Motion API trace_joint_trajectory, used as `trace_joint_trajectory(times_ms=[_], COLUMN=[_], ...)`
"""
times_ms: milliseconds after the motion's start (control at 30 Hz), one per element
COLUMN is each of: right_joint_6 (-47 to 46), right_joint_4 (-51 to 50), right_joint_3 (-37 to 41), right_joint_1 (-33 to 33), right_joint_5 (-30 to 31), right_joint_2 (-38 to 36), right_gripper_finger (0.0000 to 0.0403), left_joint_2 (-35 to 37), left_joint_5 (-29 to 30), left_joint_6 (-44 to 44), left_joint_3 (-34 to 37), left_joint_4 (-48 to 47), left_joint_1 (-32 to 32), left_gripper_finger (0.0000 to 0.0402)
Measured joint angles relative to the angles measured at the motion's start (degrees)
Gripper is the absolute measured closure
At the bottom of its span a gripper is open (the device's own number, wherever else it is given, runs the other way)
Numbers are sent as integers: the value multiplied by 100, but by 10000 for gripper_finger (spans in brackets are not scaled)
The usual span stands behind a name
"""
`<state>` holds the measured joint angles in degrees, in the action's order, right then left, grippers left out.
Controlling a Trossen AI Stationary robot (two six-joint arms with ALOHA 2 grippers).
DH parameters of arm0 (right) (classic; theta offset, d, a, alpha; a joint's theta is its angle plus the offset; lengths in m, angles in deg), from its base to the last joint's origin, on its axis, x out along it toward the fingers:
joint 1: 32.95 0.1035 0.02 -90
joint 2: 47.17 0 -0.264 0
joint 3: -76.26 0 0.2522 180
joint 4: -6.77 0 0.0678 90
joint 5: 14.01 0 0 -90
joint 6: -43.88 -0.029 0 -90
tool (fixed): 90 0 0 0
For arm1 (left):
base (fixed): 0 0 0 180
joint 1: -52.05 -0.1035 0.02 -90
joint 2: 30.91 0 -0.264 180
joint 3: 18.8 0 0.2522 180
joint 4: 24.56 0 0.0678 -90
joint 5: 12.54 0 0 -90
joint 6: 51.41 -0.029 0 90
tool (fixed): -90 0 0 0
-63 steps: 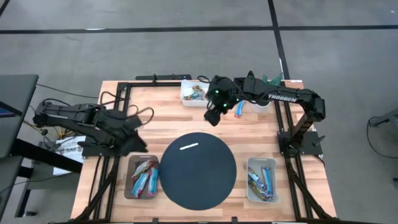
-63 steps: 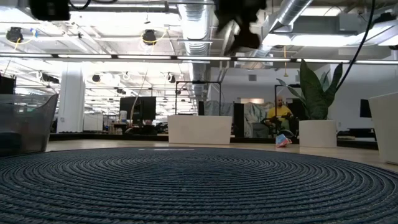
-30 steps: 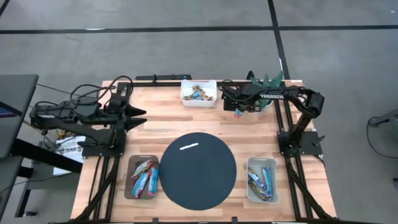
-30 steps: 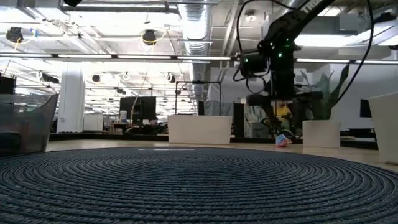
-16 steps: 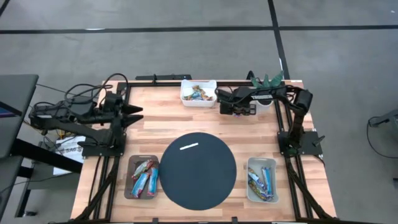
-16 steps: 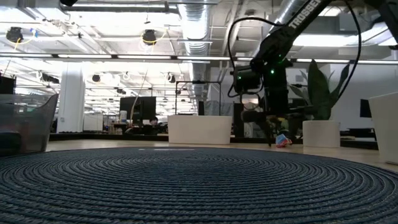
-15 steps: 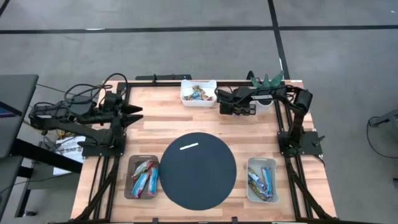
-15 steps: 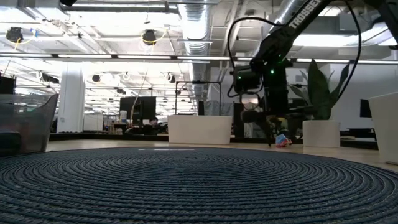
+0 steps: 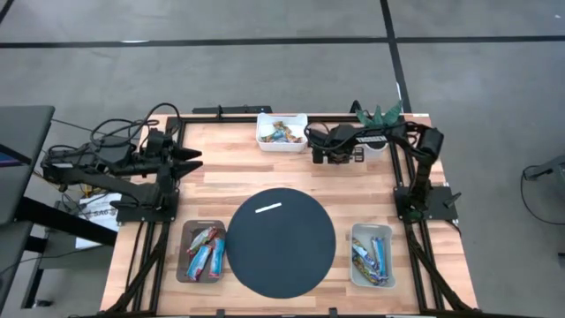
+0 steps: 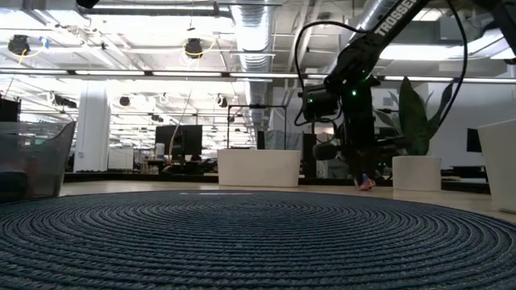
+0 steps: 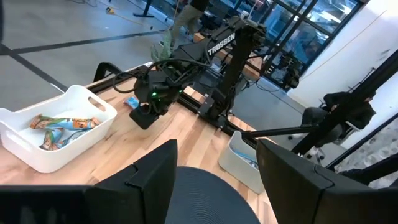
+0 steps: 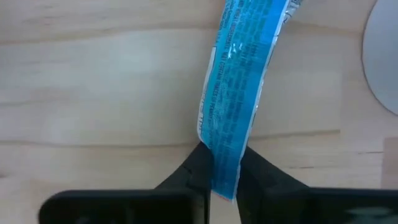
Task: Pick and place Granola Bars by type
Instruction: Put the red granola bar into the black bin
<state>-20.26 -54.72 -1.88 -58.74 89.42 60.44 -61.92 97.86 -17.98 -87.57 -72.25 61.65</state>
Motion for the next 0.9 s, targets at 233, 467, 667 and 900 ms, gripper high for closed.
trace_joint_trajectory(times_ms=[233, 467, 667, 900], right_joint_6=[-31, 268, 1246, 2223], right_joint_4=[51, 1094, 2897, 4176], right_joint_3=[-2, -4, -11, -224], right_joint_1=[353, 870, 1456, 1943], right_joint_5=[48, 164, -58, -703], right_joint_2=[-566, -1738, -2627, -2845], right_gripper_finger=[363, 380, 376, 382], left_joint_2=[0, -14, -274, -1005], left_joint_5=[61, 540, 728, 728], left_joint_6=[18, 631, 1412, 1426], left_joint_3=[0, 0, -2, -2], left_joint_4=[-37, -333, -364, 518], left_joint_1=[0, 0, -2, -173], left_gripper_finger=[189, 189, 189, 189])
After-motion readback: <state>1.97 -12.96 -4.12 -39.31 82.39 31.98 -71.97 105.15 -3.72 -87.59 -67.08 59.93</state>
